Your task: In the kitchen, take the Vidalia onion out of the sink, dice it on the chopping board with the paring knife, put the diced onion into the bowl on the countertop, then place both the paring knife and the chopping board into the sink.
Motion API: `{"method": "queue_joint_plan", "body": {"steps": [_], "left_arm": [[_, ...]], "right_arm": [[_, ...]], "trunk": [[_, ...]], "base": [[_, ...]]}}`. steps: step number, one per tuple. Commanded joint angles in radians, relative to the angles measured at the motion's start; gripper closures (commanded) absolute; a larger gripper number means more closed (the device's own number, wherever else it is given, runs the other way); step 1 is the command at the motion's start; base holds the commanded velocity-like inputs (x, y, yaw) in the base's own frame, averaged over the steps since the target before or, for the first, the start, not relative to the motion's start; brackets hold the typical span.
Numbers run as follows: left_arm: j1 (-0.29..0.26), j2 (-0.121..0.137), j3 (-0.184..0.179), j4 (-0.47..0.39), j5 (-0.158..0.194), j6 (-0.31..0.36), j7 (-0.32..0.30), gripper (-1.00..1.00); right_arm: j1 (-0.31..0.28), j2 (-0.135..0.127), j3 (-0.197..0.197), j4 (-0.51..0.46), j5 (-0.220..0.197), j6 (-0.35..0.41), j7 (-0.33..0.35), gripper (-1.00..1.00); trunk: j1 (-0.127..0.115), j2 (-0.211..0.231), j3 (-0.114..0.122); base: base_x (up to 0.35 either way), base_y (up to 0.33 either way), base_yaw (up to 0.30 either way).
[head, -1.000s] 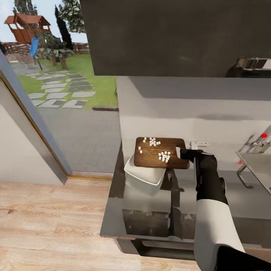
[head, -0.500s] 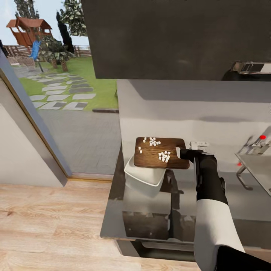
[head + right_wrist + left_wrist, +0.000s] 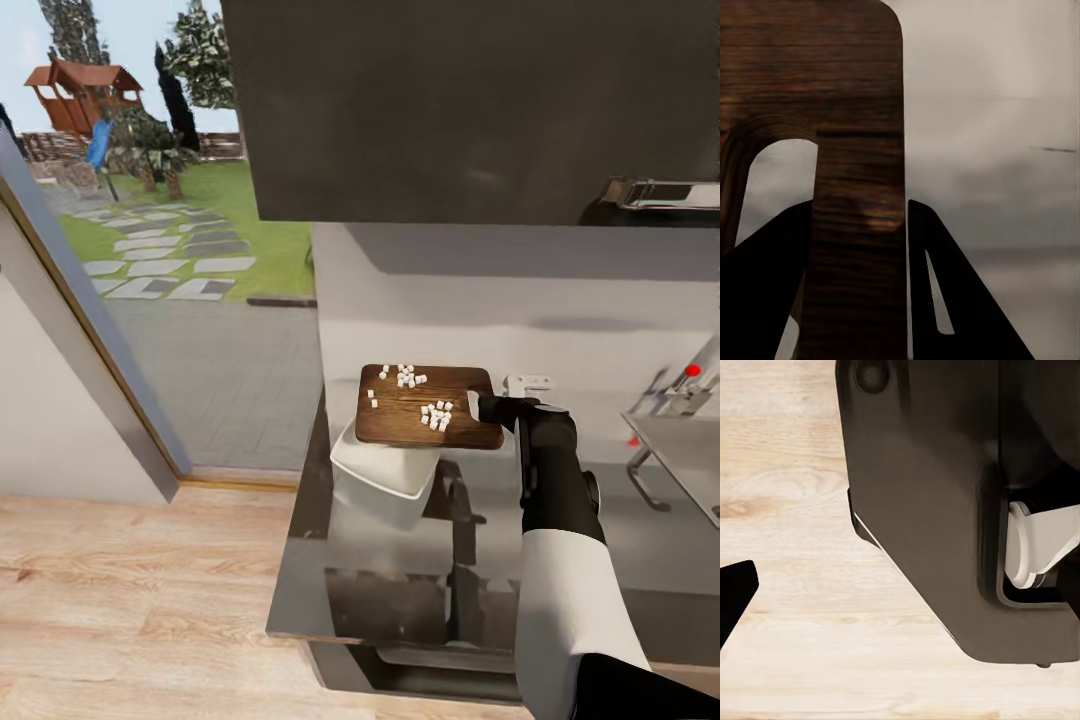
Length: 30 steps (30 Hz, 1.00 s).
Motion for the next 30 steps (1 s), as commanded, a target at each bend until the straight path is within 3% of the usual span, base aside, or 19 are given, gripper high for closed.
{"method": "queue_joint_plan", "body": {"steps": [1, 23, 30], "left_arm": [[0.0, 0.001, -0.005, -0.003, 0.007, 0.003, 0.007, -1.0], [0.0, 0.0, -0.005, -0.004, 0.007, 0.005, 0.008, -1.0], [0.0, 0.0, -0.005, -0.003, 0.007, 0.004, 0.008, -1.0]], "right_arm": [[-0.001, 0.001, -0.003, -0.001, 0.01, 0.003, 0.009, 1.0], [-0.001, 0.001, -0.003, 0.0, 0.008, 0.003, 0.011, 1.0], [-0.001, 0.001, -0.003, 0.0, 0.008, 0.003, 0.011, 1.0]], "trunk": [[0.001, -0.002, 0.0], [0.001, -0.002, 0.034], [0.001, -0.002, 0.045]], "base": [[0.0, 0.0, 0.0], [0.001, 0.003, 0.0], [0.085, 0.214, 0.0]]}}
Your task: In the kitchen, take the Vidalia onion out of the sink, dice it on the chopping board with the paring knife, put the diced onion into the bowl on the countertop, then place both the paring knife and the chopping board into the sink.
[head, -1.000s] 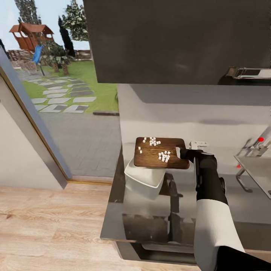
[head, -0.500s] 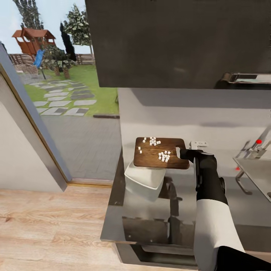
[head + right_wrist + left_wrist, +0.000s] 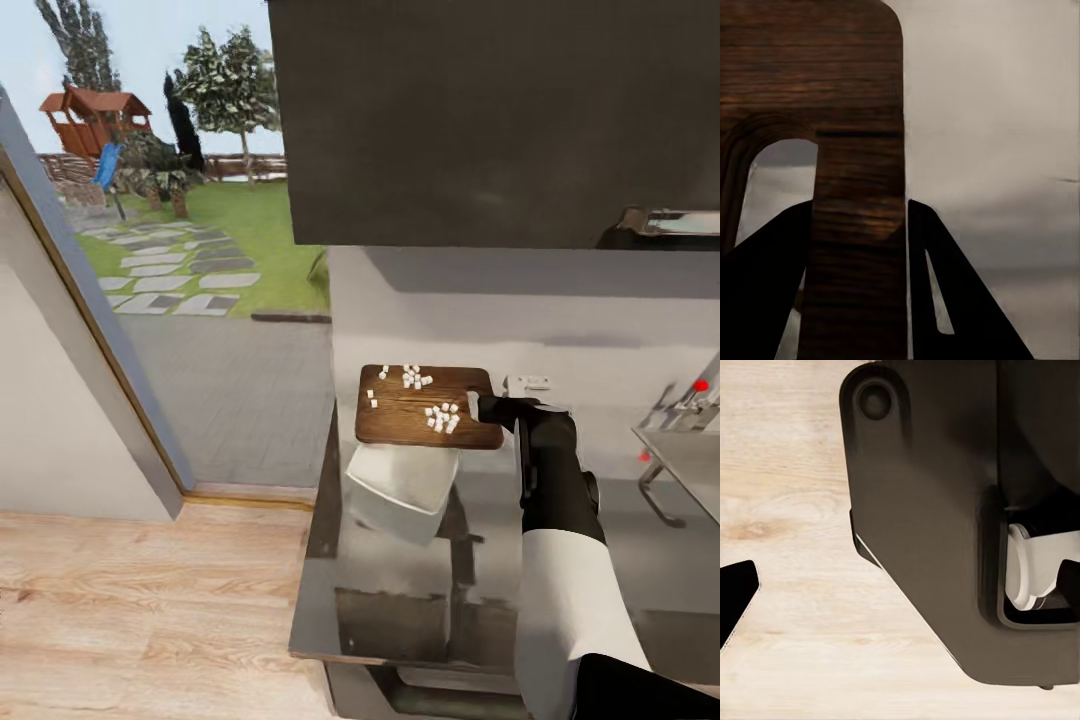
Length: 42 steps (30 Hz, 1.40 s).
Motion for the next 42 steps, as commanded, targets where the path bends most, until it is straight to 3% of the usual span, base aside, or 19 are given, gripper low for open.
{"method": "queue_joint_plan", "body": {"steps": [1, 17, 25, 42], "left_arm": [[0.0, 0.001, -0.005, -0.002, 0.007, 0.003, 0.007, -1.0], [0.0, 0.001, -0.007, -0.001, 0.007, 0.001, 0.007, -1.0], [0.0, -0.002, -0.009, 0.0, 0.007, 0.0, 0.007, -1.0], [0.0, -0.002, -0.009, 0.017, 0.006, -0.001, 0.006, -1.0]], "right_arm": [[-0.001, 0.001, -0.003, -0.001, 0.01, 0.003, 0.009, 1.0], [-0.001, 0.001, -0.001, 0.03, 0.008, -0.001, 0.014, 1.0], [-0.001, 0.001, -0.002, 0.136, 0.008, -0.154, 0.013, 1.0], [-0.001, 0.001, -0.003, 0.146, 0.007, -0.172, 0.015, 1.0]], "trunk": [[0.001, -0.002, 0.0], [0.001, -0.002, 0.017], [0.001, -0.002, 0.017], [0.001, -0.002, 0.017]], "base": [[0.094, 0.196, 0.0], [0.01, 0.023, 0.0], [0.0, 0.0, 0.0], [0.0, 0.0, 0.0]]}}
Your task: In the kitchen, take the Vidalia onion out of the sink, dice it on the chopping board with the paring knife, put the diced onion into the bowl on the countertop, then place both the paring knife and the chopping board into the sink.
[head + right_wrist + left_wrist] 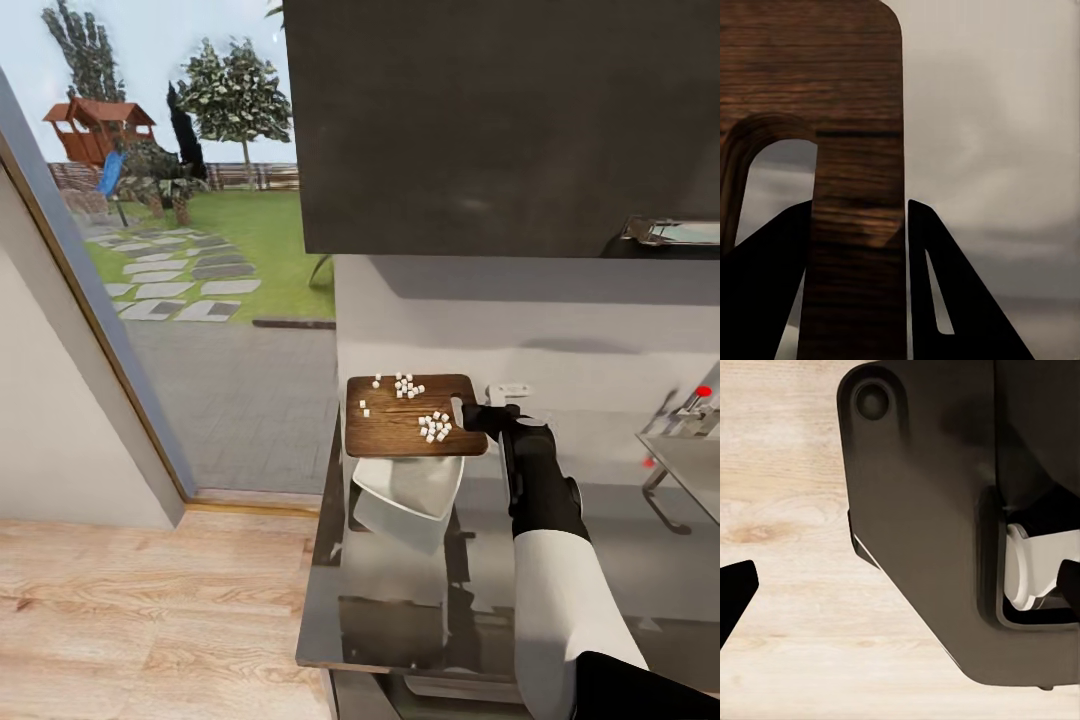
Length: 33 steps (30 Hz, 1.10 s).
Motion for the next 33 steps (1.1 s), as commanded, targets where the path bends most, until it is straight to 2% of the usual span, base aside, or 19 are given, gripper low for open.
{"method": "queue_joint_plan", "body": {"steps": [1, 13, 21, 33], "left_arm": [[0.0, 0.001, -0.005, -0.002, 0.007, 0.002, 0.007, -1.0], [0.0, 0.001, -0.005, 0.0, 0.007, 0.003, 0.008, -1.0], [-0.001, -0.005, -0.006, 0.001, 0.01, 0.0, 0.013, -1.0], [0.0, -0.006, -0.006, 0.001, 0.009, 0.001, 0.013, -1.0]], "right_arm": [[-0.001, 0.001, -0.004, -0.002, 0.01, 0.003, 0.009, 1.0], [-0.001, 0.001, -0.005, 0.0, 0.008, 0.001, 0.011, 1.0], [-0.001, 0.001, -0.003, 0.023, 0.019, -0.041, 0.012, 1.0], [-0.001, 0.001, -0.005, 0.031, 0.008, -0.052, 0.012, 1.0]], "trunk": [[0.001, -0.002, -0.002], [0.001, -0.002, -0.002], [0.001, -0.002, -0.002], [0.001, -0.002, -0.002]], "base": [[0.0, 0.0, 0.0], [0.0, 0.0, 0.0], [0.0, 0.0, 0.0], [0.0, 0.0, 0.0]]}}
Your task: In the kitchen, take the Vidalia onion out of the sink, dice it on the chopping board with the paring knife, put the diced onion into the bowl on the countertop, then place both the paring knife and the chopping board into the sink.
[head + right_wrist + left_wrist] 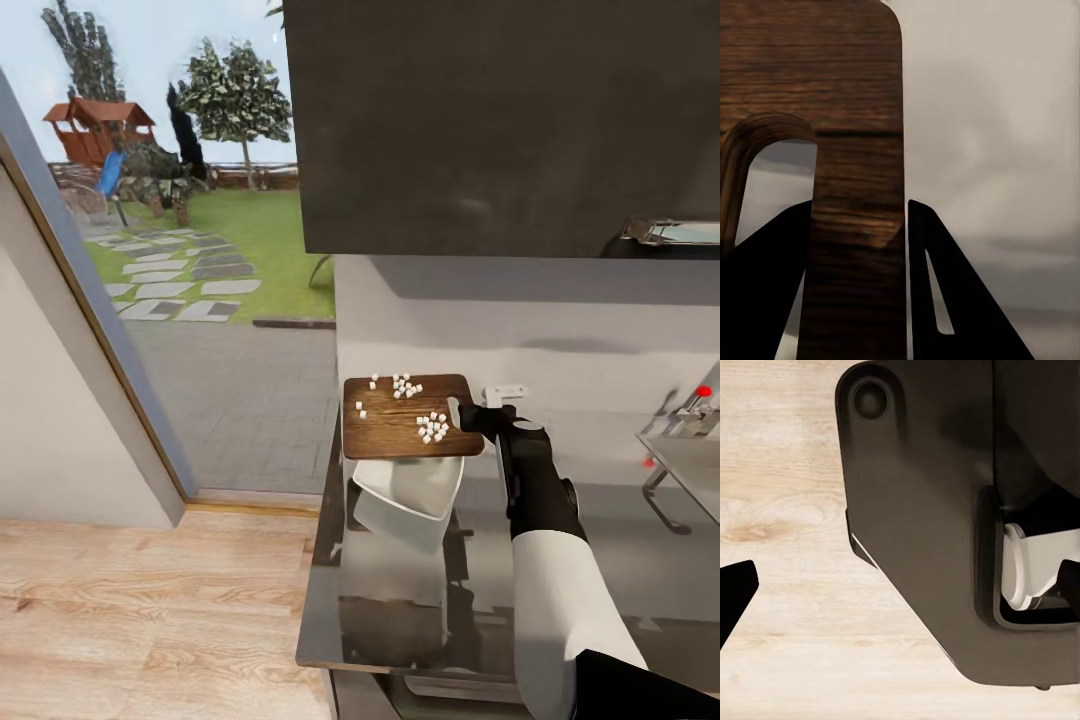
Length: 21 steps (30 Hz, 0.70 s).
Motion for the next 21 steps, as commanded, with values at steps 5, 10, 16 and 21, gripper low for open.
{"method": "queue_joint_plan", "body": {"steps": [5, 10, 16, 21], "left_arm": [[0.0, 0.0, -0.005, 0.0, 0.007, 0.002, 0.008, -1.0], [0.0, 0.0, -0.005, 0.005, 0.007, 0.002, 0.008, -1.0], [0.0, 0.0, -0.005, 0.004, 0.007, 0.002, 0.008, -1.0], [0.0, 0.0, -0.005, 0.004, 0.007, 0.002, 0.008, -1.0]], "right_arm": [[-0.001, 0.001, -0.005, -0.002, 0.009, 0.002, 0.01, 1.0], [-0.001, 0.001, -0.008, -0.002, 0.007, 0.001, 0.012, 1.0], [-0.001, 0.001, -0.008, -0.002, 0.006, -0.026, 0.012, 1.0], [-0.001, 0.001, -0.008, 0.0, 0.006, -0.069, 0.012, 1.0]], "trunk": [[0.001, -0.002, -0.002], [0.001, -0.002, -0.002], [0.001, -0.002, -0.002], [0.001, -0.002, -0.002]], "base": [[0.0, 0.0, 0.0], [0.0, 0.0, 0.0], [0.0, 0.0, 0.0], [0.0, 0.0, 0.0]]}}
